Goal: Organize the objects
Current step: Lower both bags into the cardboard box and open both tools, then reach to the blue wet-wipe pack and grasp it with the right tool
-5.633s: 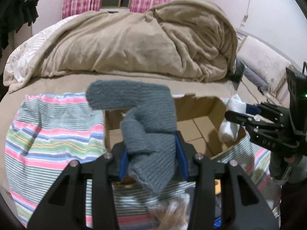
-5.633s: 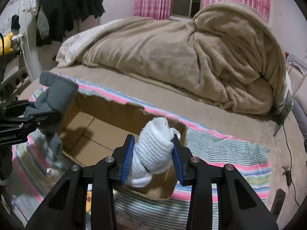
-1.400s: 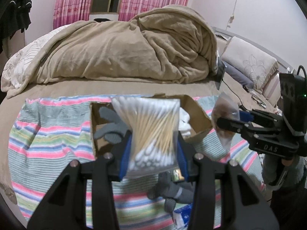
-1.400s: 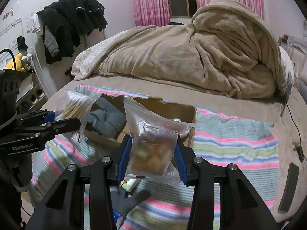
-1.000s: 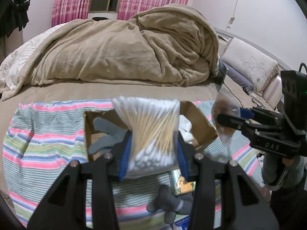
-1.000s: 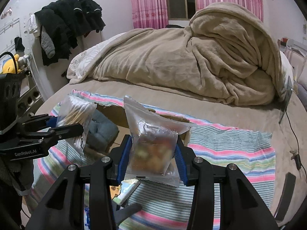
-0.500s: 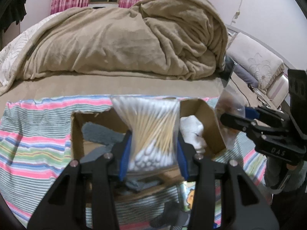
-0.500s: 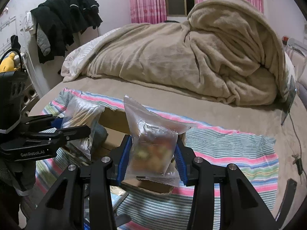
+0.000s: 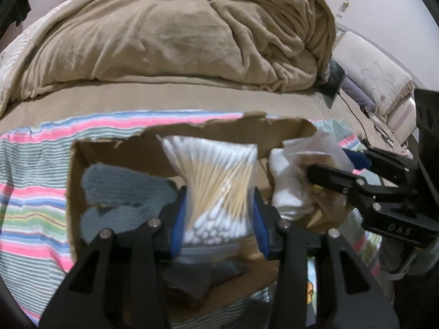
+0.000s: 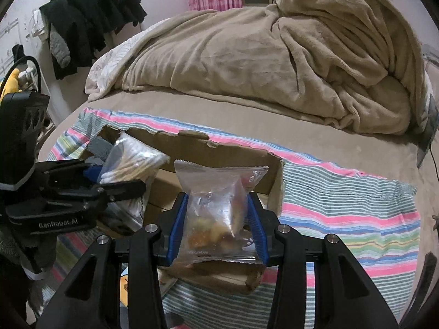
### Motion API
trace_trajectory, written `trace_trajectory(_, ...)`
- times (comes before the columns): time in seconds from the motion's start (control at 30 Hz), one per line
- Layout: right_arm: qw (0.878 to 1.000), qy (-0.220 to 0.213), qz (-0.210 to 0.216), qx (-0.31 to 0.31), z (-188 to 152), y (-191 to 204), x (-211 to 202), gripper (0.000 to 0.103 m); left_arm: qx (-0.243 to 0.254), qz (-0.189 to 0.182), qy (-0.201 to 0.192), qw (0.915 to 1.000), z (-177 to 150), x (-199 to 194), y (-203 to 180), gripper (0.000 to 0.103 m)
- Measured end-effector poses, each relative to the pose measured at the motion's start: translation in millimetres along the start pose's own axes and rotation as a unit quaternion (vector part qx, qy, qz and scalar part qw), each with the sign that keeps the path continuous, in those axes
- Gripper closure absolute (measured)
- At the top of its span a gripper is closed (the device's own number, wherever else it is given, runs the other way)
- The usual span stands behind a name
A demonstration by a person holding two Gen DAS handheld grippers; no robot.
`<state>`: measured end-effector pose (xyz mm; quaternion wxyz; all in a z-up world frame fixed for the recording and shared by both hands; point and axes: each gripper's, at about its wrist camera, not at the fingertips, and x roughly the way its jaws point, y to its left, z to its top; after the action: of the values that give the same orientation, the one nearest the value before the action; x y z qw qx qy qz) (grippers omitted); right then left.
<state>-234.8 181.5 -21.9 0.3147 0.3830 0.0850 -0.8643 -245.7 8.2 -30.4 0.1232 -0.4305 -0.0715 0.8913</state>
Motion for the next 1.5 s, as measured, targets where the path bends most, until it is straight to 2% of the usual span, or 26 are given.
trace_trajectory(0.17,1.000,0.007,-0.004,0.003,1.7,-2.0,11.0,0.055,-0.005,0.006,0.008,0.9999,1.0,5.4,0.5,0.055)
trace_trajectory(0.2,1.000,0.007,-0.004,0.005,1.6,-2.9,11.7,0.050,-0.006,0.005,0.007,0.9999,1.5,4.4,0.2,0.053)
trace_trajectory(0.23,1.000,0.006,-0.004,0.006,1.5,-3.1,11.6,0.049,-0.007,0.003,0.005,1.0000,1.8,2.7,0.2,0.047)
trace_trajectory(0.33,1.000,0.000,-0.001,0.006,0.8,-3.3,9.6,0.043,-0.013,0.001,0.001,0.9999,2.8,-2.7,0.9,0.045)
trace_trajectory(0.43,1.000,-0.008,0.002,0.010,1.1,-2.9,2.9,0.036,-0.014,0.006,-0.006,0.9999,2.4,-11.3,0.0,0.031)
trace_trajectory(0.77,1.000,-0.024,0.005,0.005,-0.8,6.7,-27.9,0.036,-0.007,0.014,-0.039,0.9991,-6.6,-59.7,-5.5,0.031)
trace_trajectory(0.9,1.000,0.000,0.000,-0.001,-3.3,14.3,-21.3,0.036,-0.011,0.013,-0.053,0.9984,-13.7,-81.8,-5.0,0.031)
trace_trajectory(1.07,0.999,0.024,0.007,0.028,-1.8,12.0,-1.6,0.036,0.000,0.025,-0.061,0.9979,-27.3,-104.8,-4.7,0.031)
trace_trajectory(1.37,0.998,0.004,0.053,0.015,12.9,37.0,-10.9,0.036,-0.022,0.033,-0.064,0.9971,-43.9,-119.4,13.0,0.031)
trace_trajectory(1.5,0.999,-0.002,0.041,0.007,9.9,42.3,-22.6,0.036,-0.023,0.029,-0.064,0.9972,-49.8,-122.9,14.2,0.031)
